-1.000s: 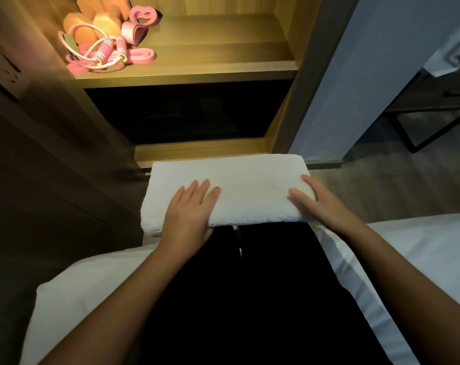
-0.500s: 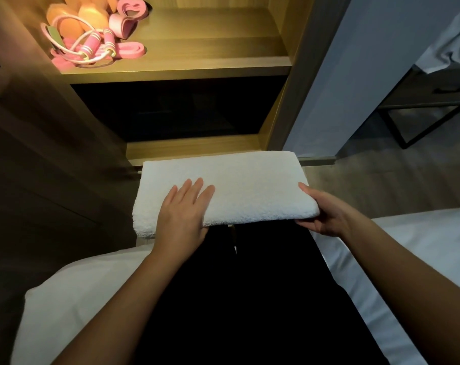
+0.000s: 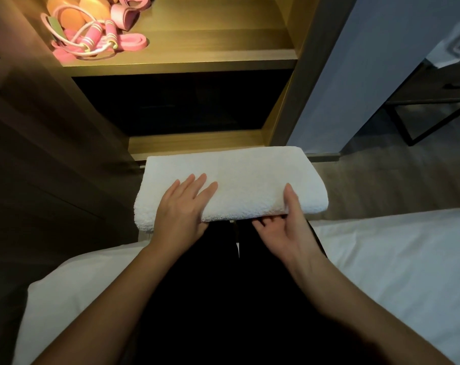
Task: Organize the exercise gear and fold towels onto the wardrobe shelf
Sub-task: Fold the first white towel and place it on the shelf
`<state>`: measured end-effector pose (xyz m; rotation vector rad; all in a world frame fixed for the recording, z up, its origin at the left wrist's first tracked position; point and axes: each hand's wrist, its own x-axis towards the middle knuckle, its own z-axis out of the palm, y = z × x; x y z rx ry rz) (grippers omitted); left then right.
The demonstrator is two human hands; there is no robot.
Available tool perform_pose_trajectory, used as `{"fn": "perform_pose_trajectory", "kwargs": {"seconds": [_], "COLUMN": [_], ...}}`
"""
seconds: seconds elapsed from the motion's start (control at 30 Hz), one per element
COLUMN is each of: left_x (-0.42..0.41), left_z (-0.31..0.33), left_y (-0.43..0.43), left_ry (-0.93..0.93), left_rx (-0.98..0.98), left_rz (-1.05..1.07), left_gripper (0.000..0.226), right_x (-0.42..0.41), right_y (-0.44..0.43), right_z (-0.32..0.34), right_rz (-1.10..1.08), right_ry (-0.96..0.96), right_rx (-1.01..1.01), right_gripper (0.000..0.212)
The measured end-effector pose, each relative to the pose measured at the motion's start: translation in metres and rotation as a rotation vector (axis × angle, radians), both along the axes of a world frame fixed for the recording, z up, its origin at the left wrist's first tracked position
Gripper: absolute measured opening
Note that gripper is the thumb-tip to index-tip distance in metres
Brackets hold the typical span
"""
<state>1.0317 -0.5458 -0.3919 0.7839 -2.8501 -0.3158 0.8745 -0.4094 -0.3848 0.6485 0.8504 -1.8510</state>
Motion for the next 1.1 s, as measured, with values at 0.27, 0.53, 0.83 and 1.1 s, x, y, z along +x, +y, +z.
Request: {"fn": "perform_pose_trajectory", "kwargs": {"seconds": [0.27, 0.53, 0.83, 1.1], "left_x": [0.002, 0.002, 0.006, -0.063], "left_z": [-0.003, 0.002, 0.032, 0.024], "left_y": [-0.004, -0.008, 0.062, 0.051], "left_ry": [0.053, 0.015, 0.43, 1.076], "left_rx": [-0.04, 0.003, 1.466, 1.979], "left_rz": [-0.055, -0.084, 0.773, 1.129], "left_gripper": [0.082, 0.078, 0.04, 0.056], "right_x": [0.018, 0.027, 0.02, 0.021], "right_y": [-0.026, -0.037, -0.039, -0.03], "right_z": [-0.006, -0.01, -0.011, -0.015], "right_rz": [-0.047, -0.071, -0.083, -0.043], "right_ry": [0.048, 0.038, 0.034, 0.082], "right_rx": [0.056, -0.017, -0.052, -0.1], "right_gripper": [0.035, 0.043, 0.04, 0.038]}}
